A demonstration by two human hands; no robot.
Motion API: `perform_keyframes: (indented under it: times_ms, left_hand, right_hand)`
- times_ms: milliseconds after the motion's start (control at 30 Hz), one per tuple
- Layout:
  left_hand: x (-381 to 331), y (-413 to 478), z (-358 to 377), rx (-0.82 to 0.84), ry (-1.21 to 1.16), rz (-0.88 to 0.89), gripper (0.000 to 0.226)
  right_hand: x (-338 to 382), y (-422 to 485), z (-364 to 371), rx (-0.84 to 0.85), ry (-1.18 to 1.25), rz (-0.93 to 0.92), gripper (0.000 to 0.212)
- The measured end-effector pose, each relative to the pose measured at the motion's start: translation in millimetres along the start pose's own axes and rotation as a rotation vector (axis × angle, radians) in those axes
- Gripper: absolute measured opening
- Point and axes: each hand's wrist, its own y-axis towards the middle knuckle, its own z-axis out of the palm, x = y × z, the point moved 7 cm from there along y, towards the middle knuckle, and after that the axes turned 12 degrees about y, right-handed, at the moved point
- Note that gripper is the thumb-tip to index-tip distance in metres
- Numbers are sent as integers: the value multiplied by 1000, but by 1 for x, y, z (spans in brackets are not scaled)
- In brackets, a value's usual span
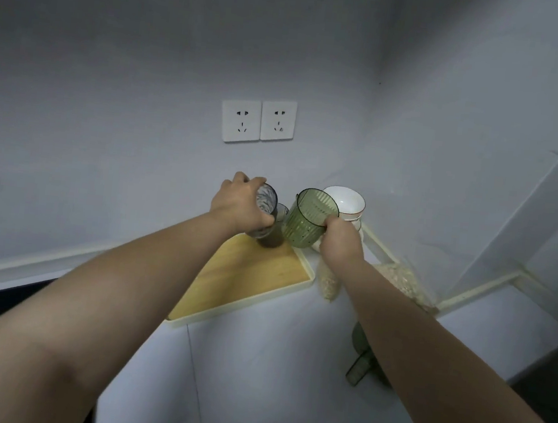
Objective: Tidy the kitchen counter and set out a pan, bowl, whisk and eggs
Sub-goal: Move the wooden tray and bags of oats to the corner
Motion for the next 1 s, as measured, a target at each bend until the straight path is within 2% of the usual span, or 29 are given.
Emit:
perform_keyframes:
  times_ms: [167,600,800,1000]
  left_hand:
    - [20,-3,22,51,-6,-46,80]
    - [54,16,76,173,-13,-42,79]
    - [66,16,92,208,-39,-45,79]
    - [78,9,106,241,-45,-53,79]
  right_hand:
    - [-6,-1,37,164,10,86,23]
    - [-18,12,101,266,-245,106,23]
    - [-28,12,114,335,-385,49,22]
    - [-29,11,117,308,-224,72,27]
